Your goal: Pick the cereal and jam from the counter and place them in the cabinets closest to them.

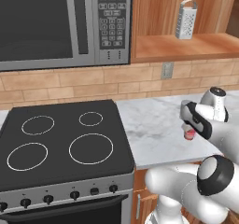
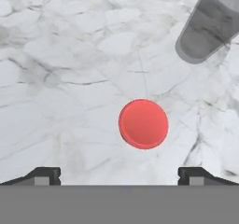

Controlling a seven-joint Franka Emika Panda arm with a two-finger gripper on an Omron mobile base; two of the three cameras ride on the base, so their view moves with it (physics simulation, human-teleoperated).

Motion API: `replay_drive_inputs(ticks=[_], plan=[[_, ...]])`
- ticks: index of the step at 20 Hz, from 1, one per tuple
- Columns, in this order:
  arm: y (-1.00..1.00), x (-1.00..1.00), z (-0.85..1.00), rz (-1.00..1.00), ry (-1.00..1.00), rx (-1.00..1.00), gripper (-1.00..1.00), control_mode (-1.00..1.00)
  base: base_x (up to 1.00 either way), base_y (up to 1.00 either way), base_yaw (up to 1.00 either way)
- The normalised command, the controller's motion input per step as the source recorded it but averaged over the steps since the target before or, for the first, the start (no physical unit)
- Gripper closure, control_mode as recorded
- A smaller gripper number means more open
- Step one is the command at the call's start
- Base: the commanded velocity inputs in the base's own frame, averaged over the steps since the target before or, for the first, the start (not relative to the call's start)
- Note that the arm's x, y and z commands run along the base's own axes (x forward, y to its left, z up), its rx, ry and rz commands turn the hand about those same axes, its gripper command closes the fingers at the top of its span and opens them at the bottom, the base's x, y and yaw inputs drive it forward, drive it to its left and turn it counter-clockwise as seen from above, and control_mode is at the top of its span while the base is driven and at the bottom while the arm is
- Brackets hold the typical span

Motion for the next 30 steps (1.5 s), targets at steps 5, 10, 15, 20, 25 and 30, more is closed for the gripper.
replay_drive_inputs(ticks=[5, 10, 15, 20, 25, 30], plan=[[-0.06, 0.24, -0.19, 0.0, 0.0, 0.0, -1.0, -1.0, 0.0, 0.0, 0.0], [-0.14, 0.15, -0.27, 0.0, 0.0, 0.01, -1.0, -1.0, 0.0, 0.0, 0.0], [-0.18, 0.12, -0.32, 0.0, 0.0, 0.01, -1.0, -1.0, 0.0, 0.0, 0.0], [-0.13, 0.13, -0.28, 0.0, 0.0, 0.04, -1.0, -1.0, 0.0, 0.0, 0.0], [-0.02, 0.08, -0.2, 0.0, 0.0, 0.03, -1.0, -1.0, 0.0, 0.0, 0.0], [0.0, 0.06, -0.07, 0.0, 0.0, 0.02, -1.0, -1.0, 0.0, 0.0, 0.0]])
